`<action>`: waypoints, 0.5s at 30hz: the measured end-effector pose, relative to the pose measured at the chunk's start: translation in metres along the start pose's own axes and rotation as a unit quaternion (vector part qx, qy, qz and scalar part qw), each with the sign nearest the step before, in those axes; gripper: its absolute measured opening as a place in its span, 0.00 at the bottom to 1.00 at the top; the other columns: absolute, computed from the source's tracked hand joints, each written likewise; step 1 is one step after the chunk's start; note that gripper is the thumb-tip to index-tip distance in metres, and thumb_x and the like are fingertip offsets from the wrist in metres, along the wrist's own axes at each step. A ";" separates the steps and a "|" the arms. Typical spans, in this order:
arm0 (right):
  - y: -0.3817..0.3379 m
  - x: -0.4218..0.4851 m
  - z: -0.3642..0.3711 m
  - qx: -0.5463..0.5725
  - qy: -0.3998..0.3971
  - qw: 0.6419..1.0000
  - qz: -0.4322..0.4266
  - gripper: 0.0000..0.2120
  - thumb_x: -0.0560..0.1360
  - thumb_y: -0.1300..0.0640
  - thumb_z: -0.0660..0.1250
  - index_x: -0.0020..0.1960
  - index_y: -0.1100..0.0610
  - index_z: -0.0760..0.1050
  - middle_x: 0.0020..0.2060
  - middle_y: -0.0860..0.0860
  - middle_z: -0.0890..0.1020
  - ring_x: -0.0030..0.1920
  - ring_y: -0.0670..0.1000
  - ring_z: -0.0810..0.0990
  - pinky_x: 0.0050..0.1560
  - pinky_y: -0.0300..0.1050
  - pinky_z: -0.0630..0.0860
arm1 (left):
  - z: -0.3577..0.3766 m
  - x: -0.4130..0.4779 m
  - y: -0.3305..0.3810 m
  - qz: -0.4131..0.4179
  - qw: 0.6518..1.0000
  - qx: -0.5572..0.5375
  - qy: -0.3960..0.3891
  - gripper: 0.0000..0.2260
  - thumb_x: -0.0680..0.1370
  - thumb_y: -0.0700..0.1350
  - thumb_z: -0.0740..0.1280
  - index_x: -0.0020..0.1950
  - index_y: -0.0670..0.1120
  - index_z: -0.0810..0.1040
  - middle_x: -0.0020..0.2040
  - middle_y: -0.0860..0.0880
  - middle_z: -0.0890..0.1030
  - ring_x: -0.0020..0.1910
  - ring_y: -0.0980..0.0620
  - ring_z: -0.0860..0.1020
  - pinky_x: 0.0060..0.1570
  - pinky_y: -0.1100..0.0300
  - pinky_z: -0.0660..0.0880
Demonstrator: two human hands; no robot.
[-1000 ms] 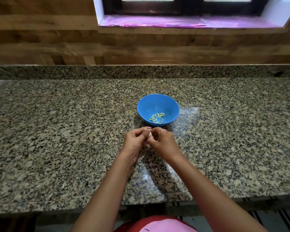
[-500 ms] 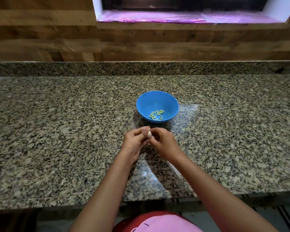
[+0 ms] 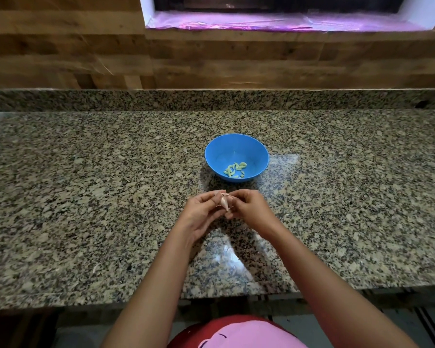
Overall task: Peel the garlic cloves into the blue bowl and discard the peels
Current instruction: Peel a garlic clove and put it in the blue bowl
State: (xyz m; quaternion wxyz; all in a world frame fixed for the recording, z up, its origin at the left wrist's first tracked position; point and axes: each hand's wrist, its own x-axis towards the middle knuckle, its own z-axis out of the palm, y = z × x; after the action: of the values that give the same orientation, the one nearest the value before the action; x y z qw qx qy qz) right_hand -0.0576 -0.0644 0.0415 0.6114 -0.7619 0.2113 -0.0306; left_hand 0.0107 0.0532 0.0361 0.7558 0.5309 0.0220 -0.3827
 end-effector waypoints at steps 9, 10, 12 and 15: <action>0.003 0.004 0.005 0.140 -0.004 0.987 0.080 0.07 0.78 0.68 0.59 0.48 0.68 0.75 0.33 0.57 0.78 0.25 0.46 0.78 0.28 0.38 0.78 | -0.014 0.002 -0.003 -0.001 1.000 0.016 0.009 0.07 0.78 0.35 0.61 0.53 0.37 0.77 0.47 0.42 0.81 0.44 0.49 0.80 0.39 0.63 0.80; 0.003 0.005 0.005 0.142 -0.007 0.987 0.080 0.07 0.78 0.69 0.59 0.47 0.66 0.76 0.34 0.58 0.79 0.27 0.47 0.78 0.30 0.38 0.79 | -0.014 0.002 -0.003 0.000 1.000 0.023 0.005 0.06 0.78 0.35 0.62 0.51 0.37 0.78 0.46 0.42 0.82 0.43 0.50 0.81 0.39 0.63 0.80; 0.001 0.004 0.006 0.140 -0.018 0.987 0.080 0.08 0.76 0.70 0.60 0.46 0.63 0.77 0.37 0.57 0.81 0.31 0.49 0.80 0.35 0.40 0.80 | -0.014 0.002 -0.003 0.005 0.999 0.034 0.003 0.06 0.78 0.35 0.62 0.49 0.39 0.78 0.44 0.43 0.82 0.40 0.52 0.81 0.39 0.64 0.80; 0.002 0.005 0.008 0.128 -0.024 0.989 0.071 0.04 0.76 0.65 0.66 0.49 0.64 0.78 0.41 0.56 0.82 0.36 0.50 0.81 0.40 0.41 0.81 | -0.014 0.003 -0.004 0.017 0.999 0.044 0.001 0.05 0.78 0.35 0.62 0.47 0.40 0.78 0.42 0.44 0.81 0.35 0.56 0.82 0.36 0.66 0.79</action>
State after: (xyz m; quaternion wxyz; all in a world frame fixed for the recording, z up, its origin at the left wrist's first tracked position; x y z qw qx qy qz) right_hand -0.0516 -0.0591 0.0363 0.7094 -0.6611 0.2444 0.0049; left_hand 0.0156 0.0624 0.0253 0.7382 0.5639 -0.0031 -0.3702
